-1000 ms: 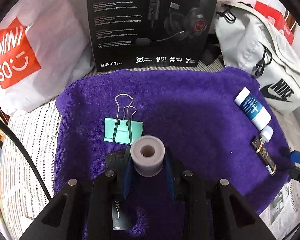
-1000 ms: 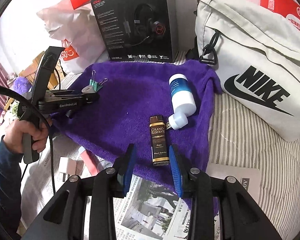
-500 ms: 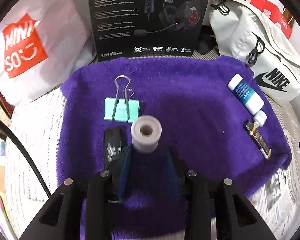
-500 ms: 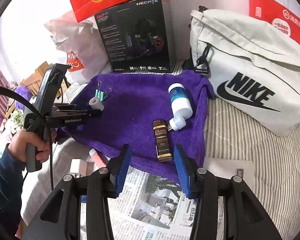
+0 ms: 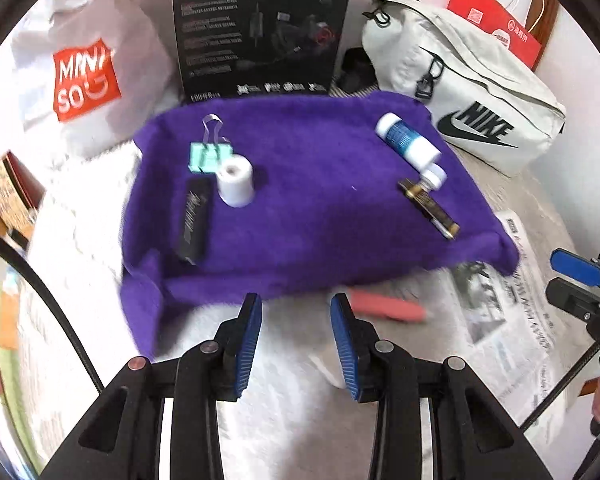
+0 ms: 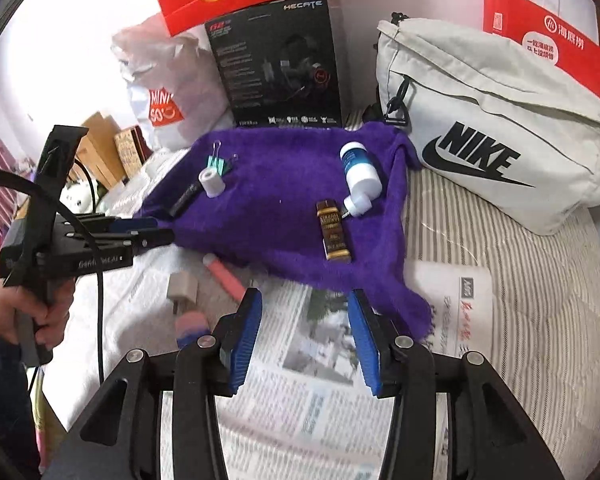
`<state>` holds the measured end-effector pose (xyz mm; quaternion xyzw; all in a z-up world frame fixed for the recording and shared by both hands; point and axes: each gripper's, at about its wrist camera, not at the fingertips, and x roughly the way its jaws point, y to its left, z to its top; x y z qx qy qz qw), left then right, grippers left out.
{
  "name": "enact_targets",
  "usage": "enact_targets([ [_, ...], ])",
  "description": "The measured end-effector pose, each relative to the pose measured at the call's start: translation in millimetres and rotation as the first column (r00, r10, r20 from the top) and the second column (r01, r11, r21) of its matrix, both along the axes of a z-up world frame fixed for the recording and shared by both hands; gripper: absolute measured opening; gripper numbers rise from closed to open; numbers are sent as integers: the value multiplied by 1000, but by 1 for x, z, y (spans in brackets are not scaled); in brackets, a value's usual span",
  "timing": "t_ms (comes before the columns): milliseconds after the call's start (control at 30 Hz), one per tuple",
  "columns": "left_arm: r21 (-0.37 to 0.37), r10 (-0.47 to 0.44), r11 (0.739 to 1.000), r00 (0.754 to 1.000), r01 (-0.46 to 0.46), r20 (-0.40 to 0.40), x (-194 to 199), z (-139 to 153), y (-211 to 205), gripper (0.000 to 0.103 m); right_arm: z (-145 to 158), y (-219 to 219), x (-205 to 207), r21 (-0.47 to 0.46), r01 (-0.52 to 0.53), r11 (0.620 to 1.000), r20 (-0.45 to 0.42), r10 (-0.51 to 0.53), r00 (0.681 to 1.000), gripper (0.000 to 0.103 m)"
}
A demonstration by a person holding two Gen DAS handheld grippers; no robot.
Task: Organize rigid objects
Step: 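Lower the tape roll onto the towel beside the clip and open the left gripper, then grasp the white charger plug on the newspaper with the left gripper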
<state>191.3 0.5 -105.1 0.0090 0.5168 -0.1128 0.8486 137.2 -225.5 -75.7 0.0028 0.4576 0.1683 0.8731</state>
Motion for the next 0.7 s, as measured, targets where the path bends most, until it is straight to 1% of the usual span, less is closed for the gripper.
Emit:
enact_targets([
  [67, -41, 3, 999, 1000, -4, -27, -6, -4, -3, 34, 3, 1, -7, -1, -11, 1000, 7, 11, 1000, 45],
  [100, -48, 9, 999, 999, -10, -35, -8, -6, -6, 34, 5, 0, -10, -2, -17, 1000, 10, 17, 1000, 45],
  [167, -33, 17, 999, 998, -19, -55, -12, -12, -10, 34, 7, -1, -16, -8, -22, 1000, 14, 22, 1000, 47],
  [200, -22, 28, 999, 997, -30, -67, -13, -15, -10, 34, 7, -1, -17, -9, -21, 1000, 6, 21, 1000, 47],
  [233, -15, 21, 1000, 996, -22, -91, -13, -19, -12, 34, 7, -1, -17, -14, -15, 1000, -10, 15, 1000, 47],
  [300, -6, 0, 1000, 997, -1, -73, -16, -21, -15, 38, 10, -1, -20, -3, -39, 999, 2, 39, 999, 48],
  [333, 4, -1, 1000, 997, 2, -73, -15, -22, -16, 42, 11, -1, -22, -5, -45, 999, 20, 45, 999, 50],
  [367, 12, -1, 1000, 997, 2, -80, -16, -24, -17, 44, 10, -1, -23, -16, -36, 999, 27, 37, 999, 52],
  [433, -10, 22, 1000, 997, -23, -80, -16, -24, -14, 43, 6, 0, -23, -12, -23, 1000, 4, 23, 1000, 52],
  [467, -14, 19, 1000, 996, -20, -82, -16, -25, -15, 43, 5, 0, -23, -1, -25, 1000, -1, 25, 1000, 52],
  [533, 15, 7, 1000, 996, -5, -93, -17, -31, -17, 43, 3, 2, -25, 10, -32, 999, 3, 32, 999, 52],
  [633, 47, 7, 999, 997, -4, -78, -24, -36, -15, 43, 3, 6, -27, -1, -35, 999, 5, 35, 999, 52],
  [700, 41, 16, 999, 997, -13, -72, -29, -37, -8, 42, 3, 7, -29, 3, -40, 999, 8, 40, 999, 52],
])
